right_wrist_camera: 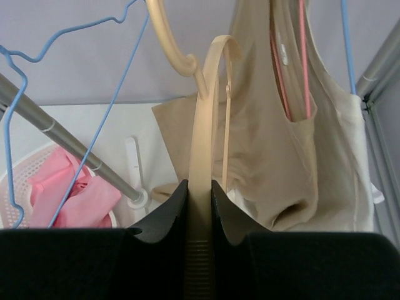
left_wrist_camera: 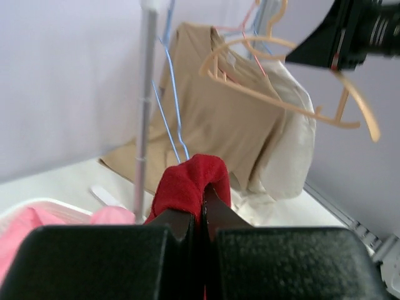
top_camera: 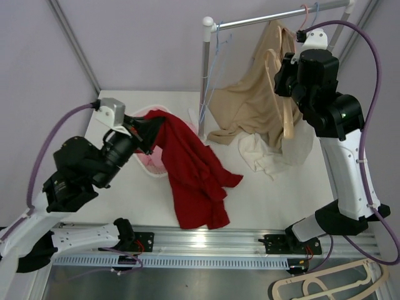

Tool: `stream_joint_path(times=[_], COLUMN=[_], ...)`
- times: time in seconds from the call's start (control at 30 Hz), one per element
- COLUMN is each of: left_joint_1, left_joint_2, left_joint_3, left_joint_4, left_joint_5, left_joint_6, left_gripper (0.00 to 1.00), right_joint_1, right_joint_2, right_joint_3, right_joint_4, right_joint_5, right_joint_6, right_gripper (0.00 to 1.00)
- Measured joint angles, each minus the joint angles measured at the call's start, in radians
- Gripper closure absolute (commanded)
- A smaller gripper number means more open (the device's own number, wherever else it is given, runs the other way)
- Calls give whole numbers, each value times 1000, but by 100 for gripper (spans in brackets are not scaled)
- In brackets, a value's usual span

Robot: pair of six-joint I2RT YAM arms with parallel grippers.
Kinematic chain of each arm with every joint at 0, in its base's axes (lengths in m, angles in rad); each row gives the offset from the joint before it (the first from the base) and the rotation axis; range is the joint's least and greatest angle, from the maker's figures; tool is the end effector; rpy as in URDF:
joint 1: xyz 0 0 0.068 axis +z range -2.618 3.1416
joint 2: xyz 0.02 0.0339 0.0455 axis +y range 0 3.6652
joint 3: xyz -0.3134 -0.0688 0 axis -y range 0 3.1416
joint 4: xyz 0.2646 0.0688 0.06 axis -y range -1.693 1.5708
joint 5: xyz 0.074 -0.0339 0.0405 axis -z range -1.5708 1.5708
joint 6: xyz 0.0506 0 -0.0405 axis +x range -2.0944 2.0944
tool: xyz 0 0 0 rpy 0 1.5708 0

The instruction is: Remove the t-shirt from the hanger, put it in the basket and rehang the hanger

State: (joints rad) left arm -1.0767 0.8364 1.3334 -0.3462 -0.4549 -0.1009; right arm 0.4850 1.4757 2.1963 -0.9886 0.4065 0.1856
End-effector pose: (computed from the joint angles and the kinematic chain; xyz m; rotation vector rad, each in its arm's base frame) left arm 0.0822 -0.1057 0.5430 0.3271 1.4303 -0.6427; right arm 0.2443 0.1061 0.6133 0.0112 1.8176 0.1010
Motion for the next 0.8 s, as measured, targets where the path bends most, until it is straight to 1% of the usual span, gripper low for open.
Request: stream_joint_path(times=[0.2,0.33,0.43,0.57,0.7,0.8], left_joint_1=[105,199,310,421,505,550], left_joint_2=[61,105,166,279,362,419], left_joint_3=[201,245,294,407,472,550], left_joint_4=[-45,4,31,51,65,53], left_joint_5=[26,64,108,179,237,264], left_joint_6=[92,156,164,164,154,153], left_gripper=[99,99,99,99,99,99], right_joint_1=[-33,-62,-77,-95,-113,-142], right_joint_2=[48,59,64,91,138,187], right_joint_3=[57,60,60,79,95,117], right_joint_4=[42,93,137,183,222,226], right_joint_5=[-70,-99,-117,-145,-172,-201], right_joint_6=[-48,-69,-82,-94,-108,-109], right_gripper=[100,100,100,100,100,100])
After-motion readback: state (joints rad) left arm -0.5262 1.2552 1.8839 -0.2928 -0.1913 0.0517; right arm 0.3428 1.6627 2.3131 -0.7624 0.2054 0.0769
